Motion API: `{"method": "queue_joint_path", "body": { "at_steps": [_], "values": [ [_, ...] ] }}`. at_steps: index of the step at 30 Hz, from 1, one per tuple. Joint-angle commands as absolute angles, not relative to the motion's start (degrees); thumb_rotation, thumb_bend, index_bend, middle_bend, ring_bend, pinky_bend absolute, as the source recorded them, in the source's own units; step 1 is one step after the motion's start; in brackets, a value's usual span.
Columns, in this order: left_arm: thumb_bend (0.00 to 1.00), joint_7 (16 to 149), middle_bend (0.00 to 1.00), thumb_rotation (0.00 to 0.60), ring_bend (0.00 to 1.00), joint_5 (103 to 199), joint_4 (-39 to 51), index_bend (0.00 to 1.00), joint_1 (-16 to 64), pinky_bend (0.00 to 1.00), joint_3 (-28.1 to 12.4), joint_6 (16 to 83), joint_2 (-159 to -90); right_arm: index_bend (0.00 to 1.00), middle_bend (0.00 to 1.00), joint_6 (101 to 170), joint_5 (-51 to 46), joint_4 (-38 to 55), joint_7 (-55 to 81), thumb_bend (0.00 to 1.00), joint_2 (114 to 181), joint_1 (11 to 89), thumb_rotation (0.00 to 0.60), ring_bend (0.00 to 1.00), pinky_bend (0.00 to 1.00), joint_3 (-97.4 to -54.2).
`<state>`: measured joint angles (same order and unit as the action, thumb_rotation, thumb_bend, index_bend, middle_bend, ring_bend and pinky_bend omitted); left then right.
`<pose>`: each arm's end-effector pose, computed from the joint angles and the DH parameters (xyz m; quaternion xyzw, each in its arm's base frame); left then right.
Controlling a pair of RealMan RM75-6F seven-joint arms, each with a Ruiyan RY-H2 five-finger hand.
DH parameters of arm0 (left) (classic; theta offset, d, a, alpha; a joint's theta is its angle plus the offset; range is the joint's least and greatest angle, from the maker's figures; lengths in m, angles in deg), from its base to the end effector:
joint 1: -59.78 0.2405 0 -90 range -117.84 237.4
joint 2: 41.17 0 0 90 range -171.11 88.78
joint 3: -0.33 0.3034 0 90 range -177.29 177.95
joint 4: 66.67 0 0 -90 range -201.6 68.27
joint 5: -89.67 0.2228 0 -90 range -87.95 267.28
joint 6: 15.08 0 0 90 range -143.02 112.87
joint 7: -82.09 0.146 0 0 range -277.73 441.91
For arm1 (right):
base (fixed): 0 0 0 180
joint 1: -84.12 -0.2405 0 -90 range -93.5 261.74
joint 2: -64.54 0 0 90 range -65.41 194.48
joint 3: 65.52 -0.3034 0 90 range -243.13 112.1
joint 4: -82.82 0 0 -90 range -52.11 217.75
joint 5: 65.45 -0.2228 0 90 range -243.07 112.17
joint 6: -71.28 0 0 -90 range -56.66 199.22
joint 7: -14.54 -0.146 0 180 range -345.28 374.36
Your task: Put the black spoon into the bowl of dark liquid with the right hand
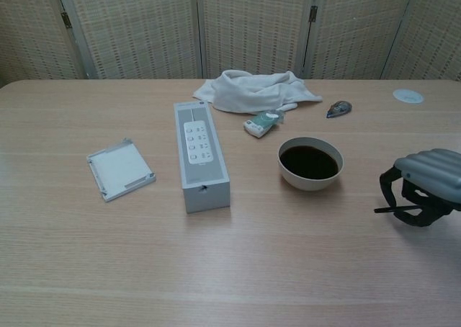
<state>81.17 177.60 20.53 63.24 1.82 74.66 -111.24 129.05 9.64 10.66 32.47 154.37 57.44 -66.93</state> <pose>-0.3855 0.1170 0.1364 -0.5684 -0.4293 -0.3624 0.6011 -0.3245 -0.3042 -0.0317 0.7611 -0.3613 0.2520 0.4761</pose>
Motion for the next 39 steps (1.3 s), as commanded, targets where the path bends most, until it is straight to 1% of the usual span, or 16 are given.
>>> {"method": "queue_joint_path", "body": {
  "at_steps": [1,6,10,14,20,25,29,34,39],
  "values": [
    [0.17,81.48,0.07,0.600,0.09,177.76,20.85,0.15,63.14,0.16,1.79,74.66,-111.16,0.66,0.94,131.57,11.93,8.51,29.58,0.45,151.68,58.37,0.600,1.00,1.00,-66.92],
    [0.17,82.33,0.07,0.600,0.09,178.23,21.70,0.15,62.84,0.16,1.76,74.60,-111.01,0.68,0.95,134.56,14.66,5.54,24.72,0.45,148.34,59.10,0.600,1.00,1.00,-67.31],
    [0.17,83.10,0.07,0.600,0.09,178.51,22.56,0.15,62.61,0.16,1.71,74.54,-110.83,0.69,0.95,136.05,16.01,3.39,17.63,0.45,146.65,59.22,0.600,1.00,1.00,-68.54],
    [0.17,83.74,0.07,0.600,0.09,178.77,23.28,0.15,62.61,0.16,1.76,74.75,-110.58,0.69,0.95,136.00,16.14,2.22,11.58,0.45,146.43,58.49,0.600,1.00,1.00,-70.27],
    [0.17,84.44,0.07,0.600,0.09,178.84,24.32,0.15,62.93,0.16,1.86,75.31,-109.93,0.69,0.95,133.35,14.83,1.14,3.49,0.45,147.28,55.76,0.600,1.00,1.00,-73.76],
    [0.17,84.94,0.07,0.600,0.09,178.92,25.14,0.15,63.19,0.16,1.95,75.71,-109.44,0.70,0.95,129.15,12.88,2.17,-4.87,0.46,149.36,52.54,0.600,1.00,1.00,-76.79],
    [0.17,85.17,0.07,0.600,0.09,178.87,25.69,0.15,63.30,0.16,2.04,75.72,-109.13,0.70,0.95,126.53,11.73,4.96,-8.84,0.46,152.08,50.10,0.600,1.00,1.00,-78.44],
    [0.17,85.38,0.07,0.600,0.09,178.38,25.93,0.15,63.22,0.16,1.94,75.29,-108.80,0.71,0.95,124.60,9.69,10.99,-11.59,0.46,157.71,47.59,0.600,1.00,1.00,-80.07],
    [0.17,85.35,0.07,0.600,0.09,178.52,26.41,0.15,62.97,0.16,1.67,75.30,-108.34,0.71,0.95,122.09,9.07,16.84,-14.87,0.46,162.26,45.11,0.600,1.00,1.00,-80.75]
  ]
}}
